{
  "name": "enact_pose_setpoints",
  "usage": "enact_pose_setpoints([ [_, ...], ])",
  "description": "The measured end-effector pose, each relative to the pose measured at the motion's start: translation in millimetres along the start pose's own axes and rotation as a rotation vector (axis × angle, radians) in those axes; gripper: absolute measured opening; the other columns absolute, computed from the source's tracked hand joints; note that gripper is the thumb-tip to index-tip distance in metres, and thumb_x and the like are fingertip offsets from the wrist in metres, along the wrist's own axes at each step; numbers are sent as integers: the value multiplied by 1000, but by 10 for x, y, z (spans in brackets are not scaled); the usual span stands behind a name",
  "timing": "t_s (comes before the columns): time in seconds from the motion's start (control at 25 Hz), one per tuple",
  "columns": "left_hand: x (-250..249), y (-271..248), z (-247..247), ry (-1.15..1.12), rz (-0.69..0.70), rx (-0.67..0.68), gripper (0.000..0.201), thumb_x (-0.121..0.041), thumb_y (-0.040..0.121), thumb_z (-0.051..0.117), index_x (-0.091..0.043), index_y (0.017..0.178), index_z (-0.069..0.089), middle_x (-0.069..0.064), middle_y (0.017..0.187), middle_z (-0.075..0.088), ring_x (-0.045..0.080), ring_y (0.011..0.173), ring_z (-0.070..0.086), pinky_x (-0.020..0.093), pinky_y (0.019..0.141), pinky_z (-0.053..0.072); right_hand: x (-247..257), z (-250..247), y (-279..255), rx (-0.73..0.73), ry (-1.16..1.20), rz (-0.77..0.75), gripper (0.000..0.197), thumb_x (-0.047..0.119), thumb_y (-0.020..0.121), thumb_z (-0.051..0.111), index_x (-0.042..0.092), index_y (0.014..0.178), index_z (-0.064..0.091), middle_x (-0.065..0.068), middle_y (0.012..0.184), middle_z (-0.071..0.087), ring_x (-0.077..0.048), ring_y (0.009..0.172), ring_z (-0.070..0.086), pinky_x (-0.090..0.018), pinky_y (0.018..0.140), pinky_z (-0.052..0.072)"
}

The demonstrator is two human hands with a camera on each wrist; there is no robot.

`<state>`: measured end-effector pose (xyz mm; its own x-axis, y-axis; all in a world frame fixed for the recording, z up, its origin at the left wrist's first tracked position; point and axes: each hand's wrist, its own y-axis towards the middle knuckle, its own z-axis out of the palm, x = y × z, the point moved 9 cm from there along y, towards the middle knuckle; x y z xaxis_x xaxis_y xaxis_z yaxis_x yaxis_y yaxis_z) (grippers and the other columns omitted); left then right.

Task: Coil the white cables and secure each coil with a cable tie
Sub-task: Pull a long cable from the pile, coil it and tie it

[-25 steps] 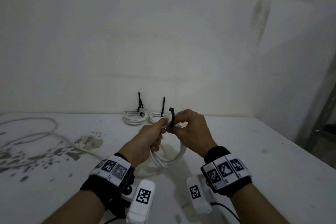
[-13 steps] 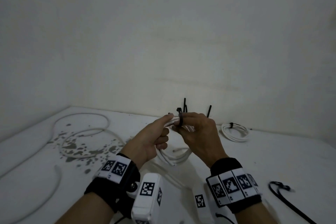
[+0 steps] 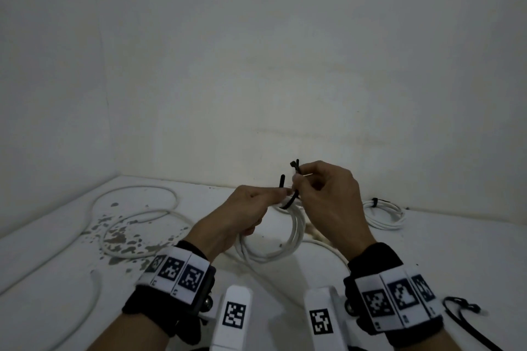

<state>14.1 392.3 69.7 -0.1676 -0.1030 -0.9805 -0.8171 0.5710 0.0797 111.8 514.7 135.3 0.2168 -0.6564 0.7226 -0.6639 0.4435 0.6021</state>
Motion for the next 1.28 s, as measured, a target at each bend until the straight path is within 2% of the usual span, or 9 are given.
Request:
enact_pose_setpoints([
  [0.28, -134, -48, 8, 182, 111, 3, 21, -35, 95, 60, -27, 100, 79, -12, 63, 64, -7, 37, 39, 12, 39, 27, 92, 40, -34, 60, -217, -122, 21, 16, 92, 63, 16, 110, 76, 18, 54, 54, 8, 56, 57, -2, 60, 40],
  [0.32, -152, -47, 8, 189, 129, 7, 21, -31, 96, 60, -23, 102, 78, -12, 77, 73, -21, 69, 27, 5, 38, 28, 102, 53, -35, 73, -232, -132, 21, 15, 92, 64, 16, 110, 76, 17, 51, 52, 9, 56, 56, -2, 59, 40],
  [0.4, -168, -49, 9, 223, 141, 10, 20, -29, 95, 61, -23, 102, 78, -16, 85, 74, -27, 73, 38, 2, 43, 33, 121, 76, -40, 94, -248, -139, 22, 15, 91, 64, 16, 110, 76, 14, 48, 52, 4, 55, 57, -3, 57, 41],
  [0.52, -150, -17, -12, 323, 154, 6, 20, -37, 93, 62, -30, 101, 79, -14, 97, 75, -5, 83, 66, 7, 61, 39, 103, 115, -54, 136, -292, -131, 24, 19, 91, 64, 18, 112, 75, 11, 52, 58, -5, 59, 61, -6, 60, 40],
  [0.72, -147, 21, -155, 653, 186, -67, 19, -46, 91, 61, -40, 98, 78, -14, 77, 74, 0, 36, 44, 16, 47, 37, 24, 366, -158, 269, -386, -159, 23, 22, 91, 59, 14, 109, 72, 5, 60, 59, -10, 61, 56, -21, 65, 48],
  [0.92, -166, -27, -203, 678, 207, 51, 14, -48, 90, 62, -47, 95, 76, -20, 86, 74, -1, 80, 67, 28, 82, 56, -69, 443, -170, 359, -205, -65, 11, 23, 93, 65, 14, 95, 71, 4, 60, 67, -8, 59, 63, -24, 63, 52],
  [1.08, -282, -64, -112, 613, 289, 129, 19, -48, 92, 61, -42, 95, 78, -18, 89, 75, -3, 84, 67, 26, 87, 51, -216, 285, -149, 319, 275, 175, 16, 16, 92, 70, 5, 81, 73, -9, 64, 67, -19, 55, 59, -38, 53, 55],
  [1.16, -298, -58, -55, 454, 283, 124, 21, -50, 93, 59, -40, 95, 78, -11, 89, 77, 4, 76, 63, 23, 80, 46, -203, 132, -82, 185, 260, 153, 19, 19, 90, 72, 7, 77, 73, -6, 63, 65, -18, 54, 58, -40, 51, 54],
  [1.28, -303, -69, 1, 314, 269, 48, 24, -38, 98, 56, -29, 98, 78, -17, 40, 48, 1, 41, 35, 14, 49, 30, -33, -85, 9, -9, 2, -6, 21, 24, 89, 73, 13, 71, 68, 2, 64, 64, -6, 51, 52, -24, 55, 45],
])
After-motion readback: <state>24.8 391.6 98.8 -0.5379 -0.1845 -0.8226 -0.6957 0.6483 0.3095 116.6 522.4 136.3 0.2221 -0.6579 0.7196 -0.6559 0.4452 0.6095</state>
